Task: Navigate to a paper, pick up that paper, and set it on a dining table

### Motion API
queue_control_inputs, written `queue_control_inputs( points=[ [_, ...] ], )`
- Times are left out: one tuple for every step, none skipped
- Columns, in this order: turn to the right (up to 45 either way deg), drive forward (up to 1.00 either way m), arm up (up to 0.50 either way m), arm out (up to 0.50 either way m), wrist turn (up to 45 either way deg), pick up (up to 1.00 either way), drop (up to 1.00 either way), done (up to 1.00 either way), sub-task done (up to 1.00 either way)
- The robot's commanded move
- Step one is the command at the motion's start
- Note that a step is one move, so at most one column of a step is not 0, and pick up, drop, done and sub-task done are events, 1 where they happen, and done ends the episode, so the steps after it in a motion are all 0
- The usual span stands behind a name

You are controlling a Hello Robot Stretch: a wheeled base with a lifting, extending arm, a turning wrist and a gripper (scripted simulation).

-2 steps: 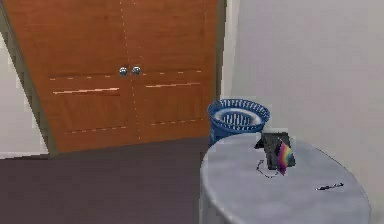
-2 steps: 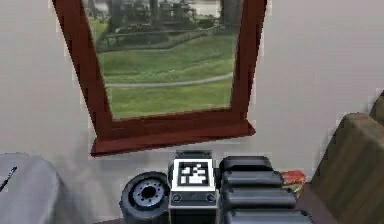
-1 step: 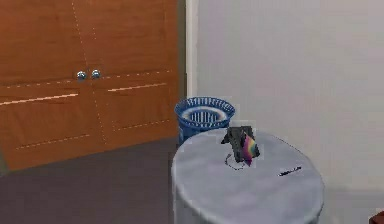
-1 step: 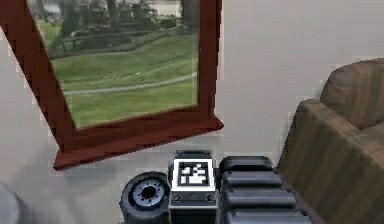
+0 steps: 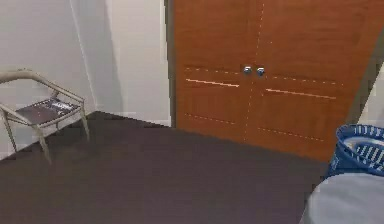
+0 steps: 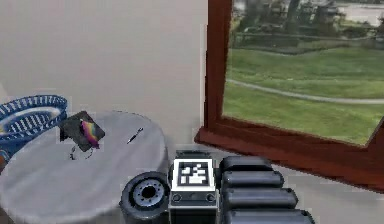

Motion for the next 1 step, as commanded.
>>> queue_control_inputs(
  points=[
    [-42.0,0.0,0.0,0.0,0.0,0.0,0.0,0.0,0.0]
  ],
)
